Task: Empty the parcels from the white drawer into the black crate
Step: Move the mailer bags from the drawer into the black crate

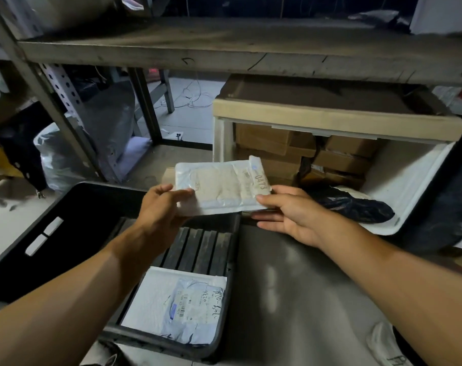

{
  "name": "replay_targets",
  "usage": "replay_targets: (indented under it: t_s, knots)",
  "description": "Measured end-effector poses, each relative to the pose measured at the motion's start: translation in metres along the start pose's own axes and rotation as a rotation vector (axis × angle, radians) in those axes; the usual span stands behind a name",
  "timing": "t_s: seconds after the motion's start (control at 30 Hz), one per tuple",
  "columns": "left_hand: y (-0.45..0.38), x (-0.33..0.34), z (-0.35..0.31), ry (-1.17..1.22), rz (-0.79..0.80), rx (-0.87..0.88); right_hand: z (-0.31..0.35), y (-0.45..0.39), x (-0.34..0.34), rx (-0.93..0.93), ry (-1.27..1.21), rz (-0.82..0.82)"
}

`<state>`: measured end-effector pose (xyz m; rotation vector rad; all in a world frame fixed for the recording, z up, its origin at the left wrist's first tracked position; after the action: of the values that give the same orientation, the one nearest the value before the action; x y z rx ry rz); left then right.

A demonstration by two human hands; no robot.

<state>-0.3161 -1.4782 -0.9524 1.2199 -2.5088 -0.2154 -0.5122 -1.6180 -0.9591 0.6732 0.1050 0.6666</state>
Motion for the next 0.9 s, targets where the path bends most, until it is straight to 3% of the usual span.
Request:
replay_targets:
  t_s: [0.1, 0.23, 0.5, 0.6, 0.8, 0.9]
  knots:
    - [-0.002, -0.012, 0.012, -0.074, 0.107, -0.041, -0.004, -0.011, 0.017, -0.012, 0.042, -0.046]
    - [-0.011, -0.041, 0.017, -0.158, 0.066, -0.077, -0.010, -0.027, 0.036, 0.018, 0.111, -0.060]
    - [-0.032, -0.117, 0.045, -0.710, 0.109, -0.118, -0.034, -0.078, 0.099, 0.010, 0.233, -0.159]
    - [-0.043, -0.147, 0.066, -0.812, 0.114, -0.163, -0.051, -0.103, 0.132, -0.018, 0.325, -0.178]
    - [-0.079, -0.214, 0.104, -0.994, 0.100, -0.224, -0.094, -0.159, 0.190, -0.006, 0.610, -0.070]
    - [-0.094, -0.237, 0.120, -1.190, 0.176, -0.283, -0.123, -0.180, 0.206, 0.029, 0.783, -0.009]
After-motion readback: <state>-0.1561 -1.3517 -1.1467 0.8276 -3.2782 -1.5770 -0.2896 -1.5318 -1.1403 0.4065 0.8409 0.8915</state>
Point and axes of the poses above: each hand's wrist, its own y-axis away from the middle knuckle, its own x-axis out of the palm, z = x × y, the point moved 4 cm from there along -y, towards the middle knuckle, and after that the axes turned 9 degrees about x, right-handed, at the moved point
